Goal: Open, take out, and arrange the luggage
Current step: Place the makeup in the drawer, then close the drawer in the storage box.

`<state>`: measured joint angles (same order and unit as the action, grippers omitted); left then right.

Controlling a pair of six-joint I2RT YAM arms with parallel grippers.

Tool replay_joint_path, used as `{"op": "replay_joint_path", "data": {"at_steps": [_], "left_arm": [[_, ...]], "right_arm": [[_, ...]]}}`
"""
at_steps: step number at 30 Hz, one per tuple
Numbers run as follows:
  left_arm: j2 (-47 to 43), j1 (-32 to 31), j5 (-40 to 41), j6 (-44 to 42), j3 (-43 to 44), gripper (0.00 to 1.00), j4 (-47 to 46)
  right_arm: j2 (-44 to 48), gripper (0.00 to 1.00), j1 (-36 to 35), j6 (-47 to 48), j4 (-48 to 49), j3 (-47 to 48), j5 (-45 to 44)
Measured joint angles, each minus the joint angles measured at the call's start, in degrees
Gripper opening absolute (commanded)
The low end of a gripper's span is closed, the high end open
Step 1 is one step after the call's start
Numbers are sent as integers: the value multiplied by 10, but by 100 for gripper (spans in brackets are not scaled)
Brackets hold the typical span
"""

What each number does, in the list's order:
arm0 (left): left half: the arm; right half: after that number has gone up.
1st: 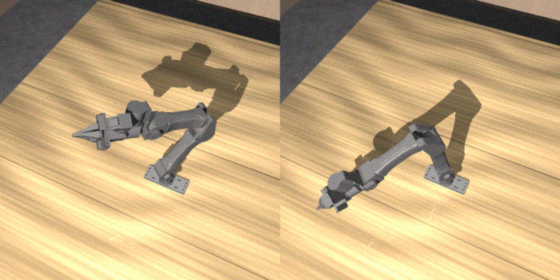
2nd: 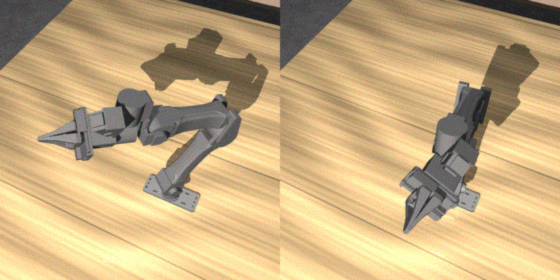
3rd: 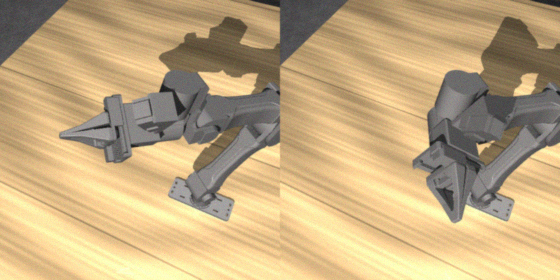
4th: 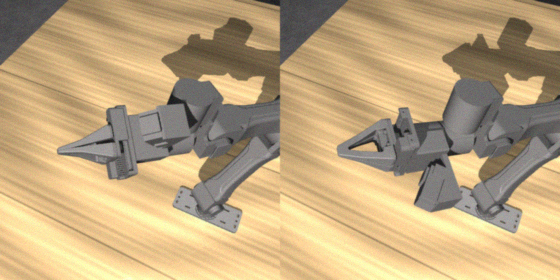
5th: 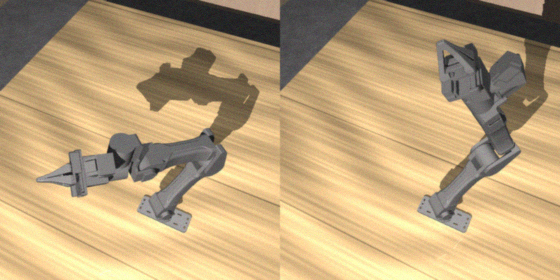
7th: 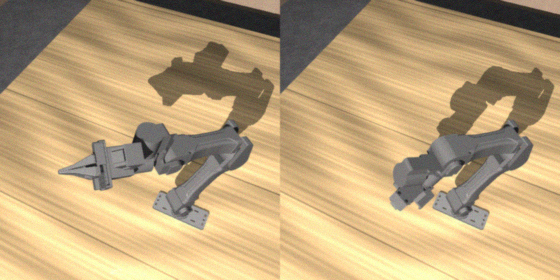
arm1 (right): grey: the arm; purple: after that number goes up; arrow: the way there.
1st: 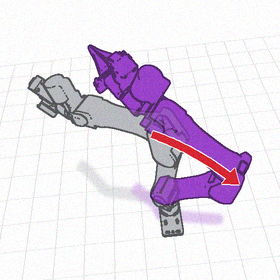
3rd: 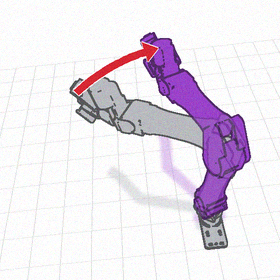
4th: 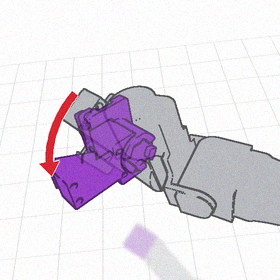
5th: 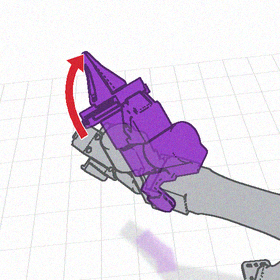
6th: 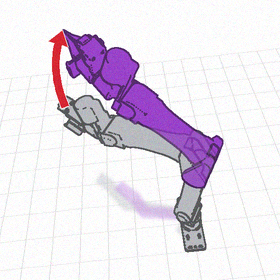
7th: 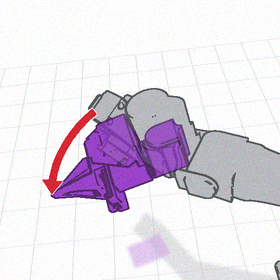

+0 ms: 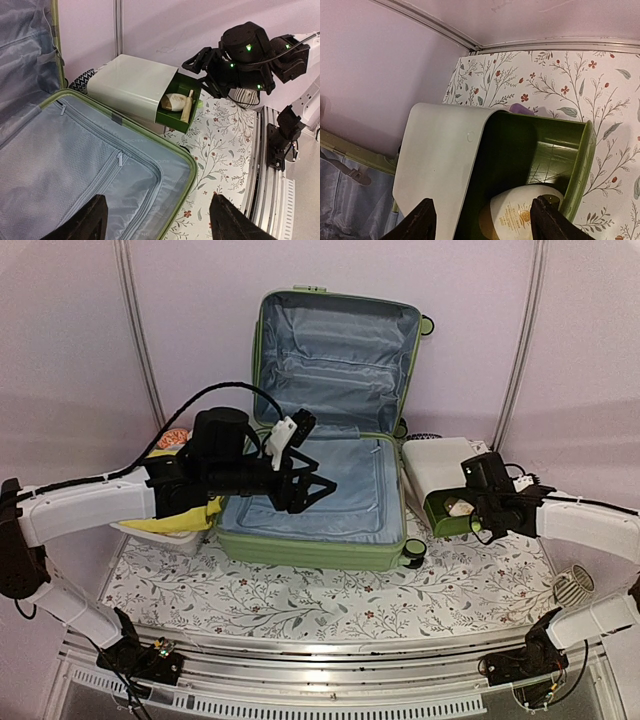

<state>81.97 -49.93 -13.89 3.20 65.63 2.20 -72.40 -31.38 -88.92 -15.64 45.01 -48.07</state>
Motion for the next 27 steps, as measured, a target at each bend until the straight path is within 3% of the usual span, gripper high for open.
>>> {"op": "replay_joint_path", "data": {"at_steps": [5,10,15,22,27], "left_arm": [[0,2,0,0,0,72,0],[0,3,0,0,0,72,0],[0,4,1,0,0,78,0],[0,5,12,2,0,98,0],[-4,6,32,9,-4,98,0]], "right_arm": [[4,79,1,-17,-29,6,-3],[24,100,5,16,-55,19,-9],[32,99,8,115,-88,70,8],[88,99,10,275,-113,74,77],[122,99,10,364,-132,74,137]]}}
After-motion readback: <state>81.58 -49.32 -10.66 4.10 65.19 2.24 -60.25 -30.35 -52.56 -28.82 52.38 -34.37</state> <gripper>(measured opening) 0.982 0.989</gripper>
